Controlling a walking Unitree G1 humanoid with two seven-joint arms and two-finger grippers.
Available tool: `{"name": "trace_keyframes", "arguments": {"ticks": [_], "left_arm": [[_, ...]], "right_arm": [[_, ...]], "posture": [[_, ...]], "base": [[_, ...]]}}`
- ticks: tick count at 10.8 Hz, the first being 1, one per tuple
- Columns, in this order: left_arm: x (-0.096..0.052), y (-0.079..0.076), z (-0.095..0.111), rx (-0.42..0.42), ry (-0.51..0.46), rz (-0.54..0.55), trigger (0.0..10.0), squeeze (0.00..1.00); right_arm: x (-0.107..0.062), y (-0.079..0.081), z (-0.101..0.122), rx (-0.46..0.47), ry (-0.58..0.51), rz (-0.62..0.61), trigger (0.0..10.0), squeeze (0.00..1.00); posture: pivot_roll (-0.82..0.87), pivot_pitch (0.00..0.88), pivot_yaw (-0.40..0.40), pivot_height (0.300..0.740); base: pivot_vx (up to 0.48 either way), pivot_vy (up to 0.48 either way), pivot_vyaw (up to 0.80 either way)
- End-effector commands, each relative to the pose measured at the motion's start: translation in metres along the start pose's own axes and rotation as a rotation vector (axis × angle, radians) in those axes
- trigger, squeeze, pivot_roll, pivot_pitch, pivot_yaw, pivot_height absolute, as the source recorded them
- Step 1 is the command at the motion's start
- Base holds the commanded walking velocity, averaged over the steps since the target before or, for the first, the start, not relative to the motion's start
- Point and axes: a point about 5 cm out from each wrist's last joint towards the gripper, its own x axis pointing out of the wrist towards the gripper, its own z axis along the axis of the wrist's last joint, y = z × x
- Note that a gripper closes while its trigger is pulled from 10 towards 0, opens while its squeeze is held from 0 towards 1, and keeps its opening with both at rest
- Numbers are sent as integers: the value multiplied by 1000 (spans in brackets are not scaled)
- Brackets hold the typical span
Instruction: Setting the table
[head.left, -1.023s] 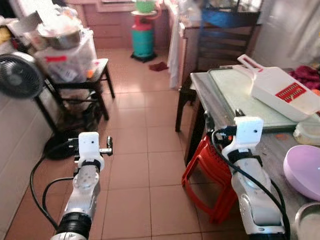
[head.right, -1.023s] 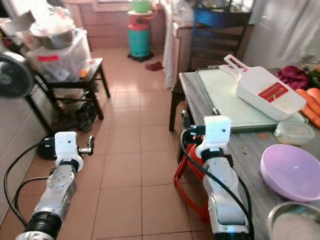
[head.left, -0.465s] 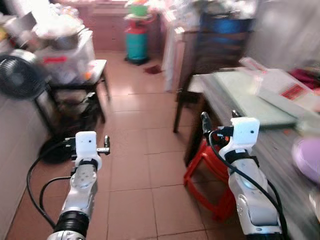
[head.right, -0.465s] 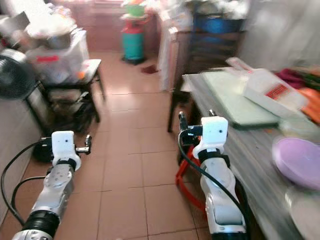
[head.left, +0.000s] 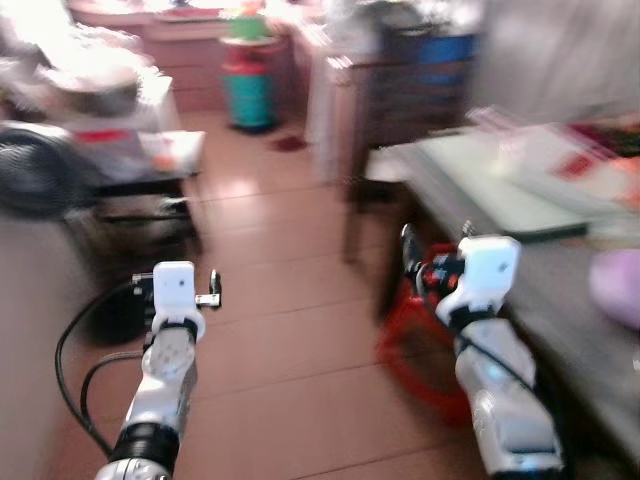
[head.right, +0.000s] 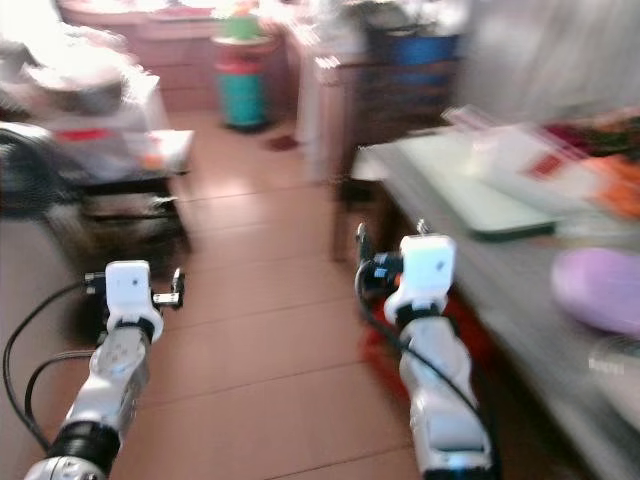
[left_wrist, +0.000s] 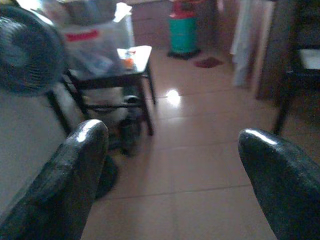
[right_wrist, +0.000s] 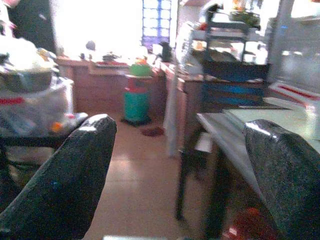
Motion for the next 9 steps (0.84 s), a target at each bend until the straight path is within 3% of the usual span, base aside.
{"name": "trace_keyframes", "arguments": {"ticks": [1, 9], "left_arm": [[0, 3, 0, 19, 1, 5, 10000, 0], [1, 3, 0, 20, 1, 5, 10000, 0]], "right_arm": [[-1, 1, -1, 9, 5, -1, 10000, 0], [-1, 1, -1, 10, 5, 0, 10000, 0]], "posture": [[72, 0, 9, 740], [72, 0, 9, 740]], "base": [[0, 398, 781], [0, 394, 781]]}}
